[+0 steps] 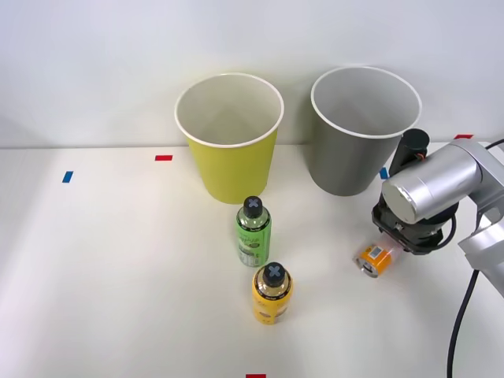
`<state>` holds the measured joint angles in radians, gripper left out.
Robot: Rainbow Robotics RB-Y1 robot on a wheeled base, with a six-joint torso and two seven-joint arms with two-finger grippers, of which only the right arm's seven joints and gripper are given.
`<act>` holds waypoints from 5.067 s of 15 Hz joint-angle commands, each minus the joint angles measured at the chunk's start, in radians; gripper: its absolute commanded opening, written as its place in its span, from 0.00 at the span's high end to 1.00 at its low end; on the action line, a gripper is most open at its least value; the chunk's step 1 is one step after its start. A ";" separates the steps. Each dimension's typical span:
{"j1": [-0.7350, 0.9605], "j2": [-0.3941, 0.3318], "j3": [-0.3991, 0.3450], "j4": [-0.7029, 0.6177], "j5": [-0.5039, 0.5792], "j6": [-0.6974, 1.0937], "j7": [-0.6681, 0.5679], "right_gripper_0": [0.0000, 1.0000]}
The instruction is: Put cans in the gray bin, plastic bottles in the light green bin
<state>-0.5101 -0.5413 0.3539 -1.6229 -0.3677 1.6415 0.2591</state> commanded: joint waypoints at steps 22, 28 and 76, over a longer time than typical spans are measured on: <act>0.556 -0.287 0.208 -0.848 0.869 -0.525 0.108 1.00; 0.556 -0.198 0.119 -0.847 0.990 -0.819 -0.004 1.00; 0.324 -0.071 -0.227 -0.327 0.845 -1.631 0.026 0.00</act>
<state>-0.2157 -0.6129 0.1440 -1.9278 0.4830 0.0245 0.2907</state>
